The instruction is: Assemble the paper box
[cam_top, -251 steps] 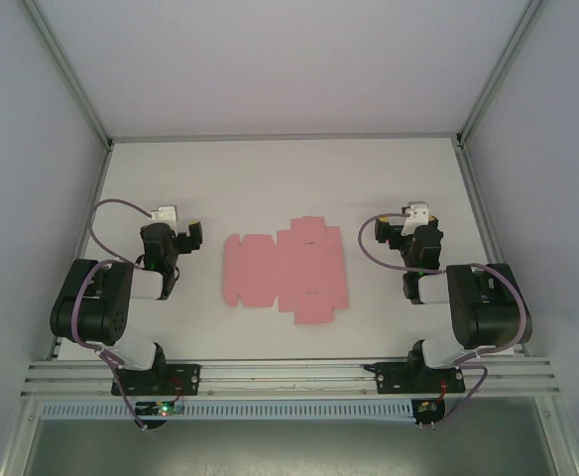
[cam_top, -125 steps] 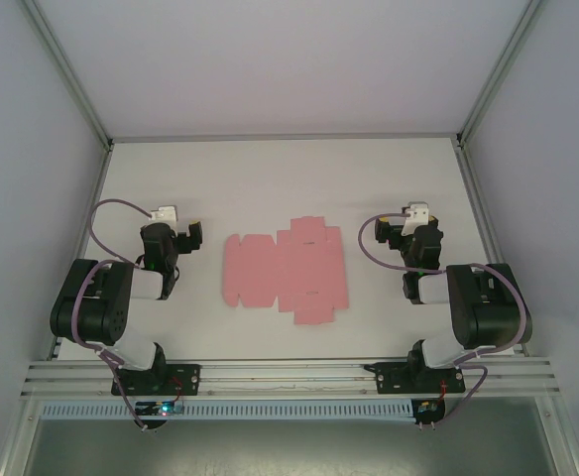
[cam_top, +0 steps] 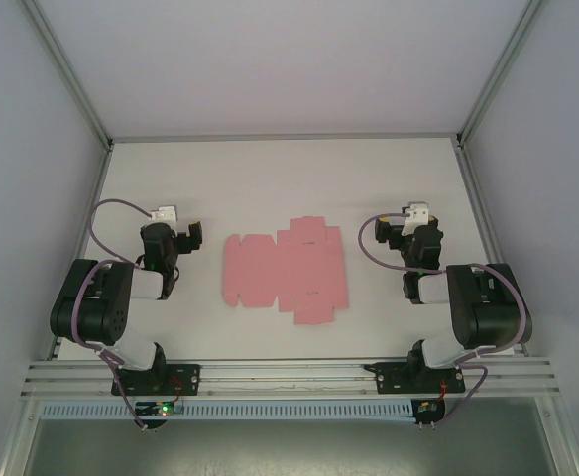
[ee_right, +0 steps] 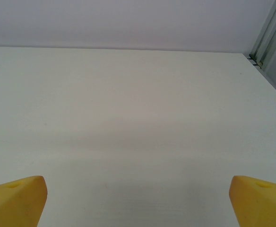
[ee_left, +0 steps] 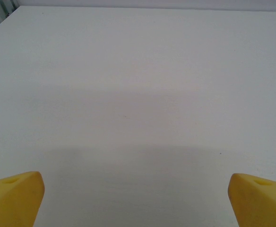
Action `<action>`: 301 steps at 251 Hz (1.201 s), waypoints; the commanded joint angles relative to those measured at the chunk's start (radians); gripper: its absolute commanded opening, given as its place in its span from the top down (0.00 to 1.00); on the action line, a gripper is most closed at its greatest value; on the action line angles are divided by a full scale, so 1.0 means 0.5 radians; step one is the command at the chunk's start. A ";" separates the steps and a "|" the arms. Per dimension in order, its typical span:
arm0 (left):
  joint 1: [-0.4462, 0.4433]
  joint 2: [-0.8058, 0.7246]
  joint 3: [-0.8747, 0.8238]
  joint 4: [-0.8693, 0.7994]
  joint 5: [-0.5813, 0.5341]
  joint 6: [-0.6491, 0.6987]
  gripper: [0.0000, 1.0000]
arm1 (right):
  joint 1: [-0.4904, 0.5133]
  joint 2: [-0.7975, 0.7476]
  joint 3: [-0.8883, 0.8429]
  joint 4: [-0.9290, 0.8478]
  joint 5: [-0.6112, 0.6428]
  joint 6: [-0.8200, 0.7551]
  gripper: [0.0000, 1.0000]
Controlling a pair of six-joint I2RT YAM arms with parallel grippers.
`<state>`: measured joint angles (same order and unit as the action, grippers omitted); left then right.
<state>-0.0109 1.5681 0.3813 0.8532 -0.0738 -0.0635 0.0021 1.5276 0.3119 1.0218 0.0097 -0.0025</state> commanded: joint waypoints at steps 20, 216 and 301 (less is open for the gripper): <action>0.023 -0.025 0.025 0.036 0.007 0.036 0.00 | -0.002 -0.014 0.029 0.037 0.006 0.036 0.02; 0.022 -0.538 0.614 -1.505 0.207 -0.413 0.00 | 0.212 -0.642 0.454 -1.277 0.265 0.246 0.02; -0.029 -0.629 0.602 -1.956 0.780 -0.791 0.00 | 0.560 -0.508 0.846 -2.215 -0.368 0.758 0.03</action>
<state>-0.0120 1.2636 0.6914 -0.0029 0.1513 -0.3725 0.2276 1.2083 0.6765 0.1501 0.0025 0.2665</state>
